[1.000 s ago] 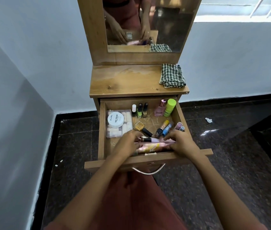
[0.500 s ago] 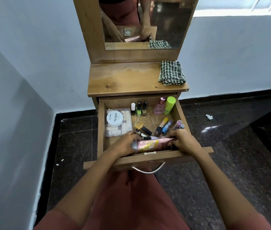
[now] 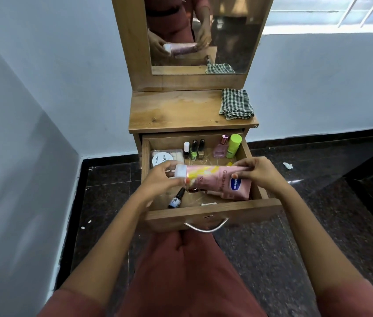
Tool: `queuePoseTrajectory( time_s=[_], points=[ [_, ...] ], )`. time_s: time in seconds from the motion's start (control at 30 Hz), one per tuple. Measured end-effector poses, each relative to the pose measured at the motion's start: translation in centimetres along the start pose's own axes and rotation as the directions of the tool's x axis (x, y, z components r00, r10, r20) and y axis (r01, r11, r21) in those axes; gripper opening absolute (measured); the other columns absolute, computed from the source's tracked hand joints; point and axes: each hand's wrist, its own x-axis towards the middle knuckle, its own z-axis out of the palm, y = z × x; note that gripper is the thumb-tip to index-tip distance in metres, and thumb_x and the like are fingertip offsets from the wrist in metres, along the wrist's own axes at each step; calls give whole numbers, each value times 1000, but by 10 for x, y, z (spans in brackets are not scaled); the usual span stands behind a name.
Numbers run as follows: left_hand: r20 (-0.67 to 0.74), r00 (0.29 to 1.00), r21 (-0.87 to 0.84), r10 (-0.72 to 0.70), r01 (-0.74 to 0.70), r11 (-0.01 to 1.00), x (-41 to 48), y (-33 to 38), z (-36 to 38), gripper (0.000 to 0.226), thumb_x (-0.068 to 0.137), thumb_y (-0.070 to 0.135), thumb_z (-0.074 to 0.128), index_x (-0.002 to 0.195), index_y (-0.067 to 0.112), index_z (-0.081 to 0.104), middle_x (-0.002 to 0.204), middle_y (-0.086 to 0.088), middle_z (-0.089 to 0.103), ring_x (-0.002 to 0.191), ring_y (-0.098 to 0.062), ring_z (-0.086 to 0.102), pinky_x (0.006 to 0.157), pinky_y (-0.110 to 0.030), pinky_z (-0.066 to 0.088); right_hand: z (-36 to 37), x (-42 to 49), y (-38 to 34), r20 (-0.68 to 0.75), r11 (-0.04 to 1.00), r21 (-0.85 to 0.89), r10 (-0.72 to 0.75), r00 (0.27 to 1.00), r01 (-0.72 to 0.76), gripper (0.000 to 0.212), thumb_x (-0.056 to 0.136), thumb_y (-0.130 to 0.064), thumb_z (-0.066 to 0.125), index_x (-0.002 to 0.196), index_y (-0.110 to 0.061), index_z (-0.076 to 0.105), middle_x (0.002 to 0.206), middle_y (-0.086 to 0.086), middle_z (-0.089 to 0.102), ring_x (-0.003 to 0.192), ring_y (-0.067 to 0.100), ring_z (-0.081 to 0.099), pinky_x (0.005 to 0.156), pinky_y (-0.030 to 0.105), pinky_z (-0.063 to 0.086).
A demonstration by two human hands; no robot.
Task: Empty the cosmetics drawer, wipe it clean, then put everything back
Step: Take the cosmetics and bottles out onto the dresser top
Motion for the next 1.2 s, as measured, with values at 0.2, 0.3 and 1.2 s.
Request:
queuePoseTrajectory(
  time_s=[0.2,0.3,1.2],
  points=[
    [-146,974,-341,-174,116,933,4,7,-10,43,77,10,70,115,-1,57,108,-9,64,75,-6,66,67,-16,56,7,8,-15,-170,986,167,19,985,10,53,77,-10,69,125,-14,48,125,10,53,103,23,60,75,34,57],
    [-200,953,-404,-228,131,905,12,13,-18,37,77,13,70,109,-2,60,107,-13,64,72,-9,66,61,-16,57,9,14,-22,-159,984,176,5,987,24,61,77,-12,69,131,-15,41,131,8,50,104,21,60,79,37,57],
    [-588,808,109,29,44,993,196,82,-42,35,92,29,52,97,-4,64,97,-15,65,93,-25,63,64,-27,36,7,209,-69,-407,906,-413,-276,871,94,32,91,-14,53,122,-6,58,119,16,63,109,28,56,89,31,45]
  ],
)
